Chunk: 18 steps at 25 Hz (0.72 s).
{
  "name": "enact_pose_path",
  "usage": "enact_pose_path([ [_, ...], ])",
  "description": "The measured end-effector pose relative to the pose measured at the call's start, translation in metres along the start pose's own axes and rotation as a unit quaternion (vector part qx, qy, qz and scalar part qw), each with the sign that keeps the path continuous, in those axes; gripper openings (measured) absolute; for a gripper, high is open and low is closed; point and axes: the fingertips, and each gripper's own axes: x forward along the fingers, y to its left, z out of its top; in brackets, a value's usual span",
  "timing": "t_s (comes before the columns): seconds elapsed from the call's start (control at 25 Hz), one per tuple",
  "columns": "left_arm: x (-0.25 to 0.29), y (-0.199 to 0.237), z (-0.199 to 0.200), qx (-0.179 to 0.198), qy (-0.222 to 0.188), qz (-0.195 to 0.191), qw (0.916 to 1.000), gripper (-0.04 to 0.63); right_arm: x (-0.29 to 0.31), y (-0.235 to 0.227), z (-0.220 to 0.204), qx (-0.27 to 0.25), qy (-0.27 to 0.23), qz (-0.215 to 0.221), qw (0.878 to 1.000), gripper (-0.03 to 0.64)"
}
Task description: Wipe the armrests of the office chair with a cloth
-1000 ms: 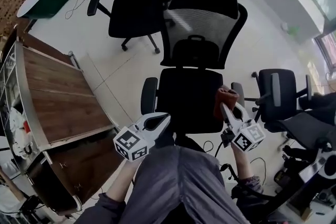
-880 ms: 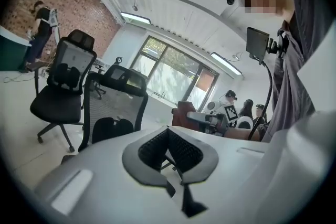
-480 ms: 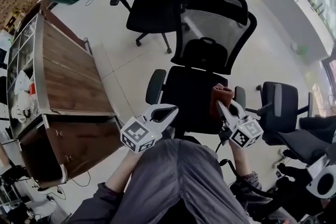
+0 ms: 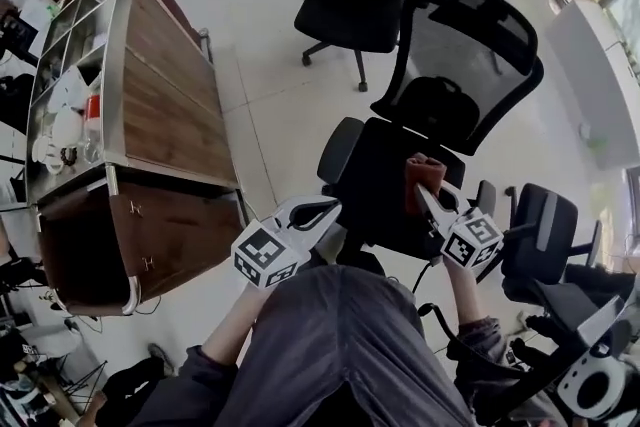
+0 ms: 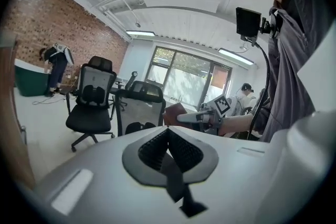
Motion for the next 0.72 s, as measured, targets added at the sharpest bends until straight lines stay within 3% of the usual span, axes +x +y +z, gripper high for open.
enact_pose_path([
  [0.2,-0.050,0.026,-0.020,-0.032,0.003,0.042,0.9986,0.015,0.077,-0.005,-0.040,-0.037,0.078,0.022,0.996,0.058],
  [0.44,-0.079,0.048,-0.043,-0.081,0.016,0.098,0.9918,0.015,0.190,-0.047,-0.094,-0.091,0.171,0.049,0.980,0.058],
  [0.72,-0.092,0.076,-0.050,-0.145,0.013,0.211,0.9666,0.015,0.316,-0.112,-0.149,-0.156,0.267,0.053,0.950,0.058],
])
